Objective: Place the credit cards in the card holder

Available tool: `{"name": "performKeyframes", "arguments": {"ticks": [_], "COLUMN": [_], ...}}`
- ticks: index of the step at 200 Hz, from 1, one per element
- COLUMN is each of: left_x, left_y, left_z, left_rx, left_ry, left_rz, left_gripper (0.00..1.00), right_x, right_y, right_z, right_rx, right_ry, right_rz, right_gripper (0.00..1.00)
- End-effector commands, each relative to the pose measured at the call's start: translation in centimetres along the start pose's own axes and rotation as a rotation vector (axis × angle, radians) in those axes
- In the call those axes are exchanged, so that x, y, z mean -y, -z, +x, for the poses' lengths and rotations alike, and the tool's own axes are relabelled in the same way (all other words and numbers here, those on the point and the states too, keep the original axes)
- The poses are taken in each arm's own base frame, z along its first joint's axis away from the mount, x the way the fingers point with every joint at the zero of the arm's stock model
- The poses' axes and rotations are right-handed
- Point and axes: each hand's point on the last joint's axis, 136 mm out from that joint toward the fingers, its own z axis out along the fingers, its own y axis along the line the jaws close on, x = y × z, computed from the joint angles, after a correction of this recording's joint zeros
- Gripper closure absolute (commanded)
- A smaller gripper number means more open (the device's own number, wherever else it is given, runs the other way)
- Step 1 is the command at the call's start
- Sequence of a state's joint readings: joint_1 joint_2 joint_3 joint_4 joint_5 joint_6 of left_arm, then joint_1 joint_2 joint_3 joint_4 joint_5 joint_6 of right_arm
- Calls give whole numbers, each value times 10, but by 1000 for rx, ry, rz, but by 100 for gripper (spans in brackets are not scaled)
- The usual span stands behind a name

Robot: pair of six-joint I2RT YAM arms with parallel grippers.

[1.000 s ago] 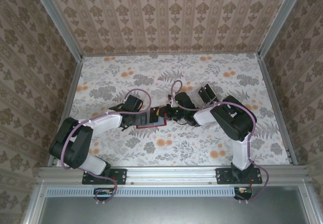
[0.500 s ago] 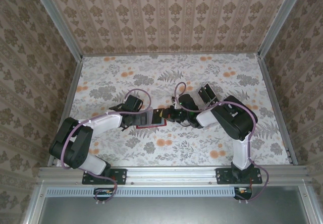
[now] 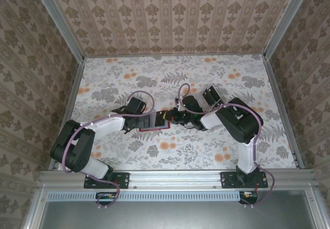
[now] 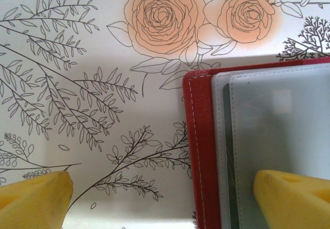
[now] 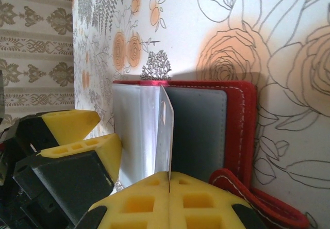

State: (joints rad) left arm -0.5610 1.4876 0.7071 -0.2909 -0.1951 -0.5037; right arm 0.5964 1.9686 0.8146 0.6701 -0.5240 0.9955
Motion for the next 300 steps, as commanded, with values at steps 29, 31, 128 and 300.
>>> {"name": "performKeyframes", "arguments": {"ticks": [29, 31, 128, 300], "left_x": [-16, -16, -16, -16], "left_y": [-6, -6, -6, -7], "left_z": [23, 22, 23, 23], "left_rx": [-83, -82, -83, -84], "left_ry": [-5, -5, -3, -3], "left_rz": [-65, -66, -66, -69], "left_gripper": [0, 0, 0, 0], "right_x": [-3, -4, -15, 0], "right_y": [-10, -11, -15, -17], "right_z": [5, 5, 12, 26], "right_rx": [-36, -36, -59, -80], "right_ry": [-6, -6, -18, -74], "right_rz": [-16, -19, -69, -77], "right_gripper": [100, 100, 100, 100]}}
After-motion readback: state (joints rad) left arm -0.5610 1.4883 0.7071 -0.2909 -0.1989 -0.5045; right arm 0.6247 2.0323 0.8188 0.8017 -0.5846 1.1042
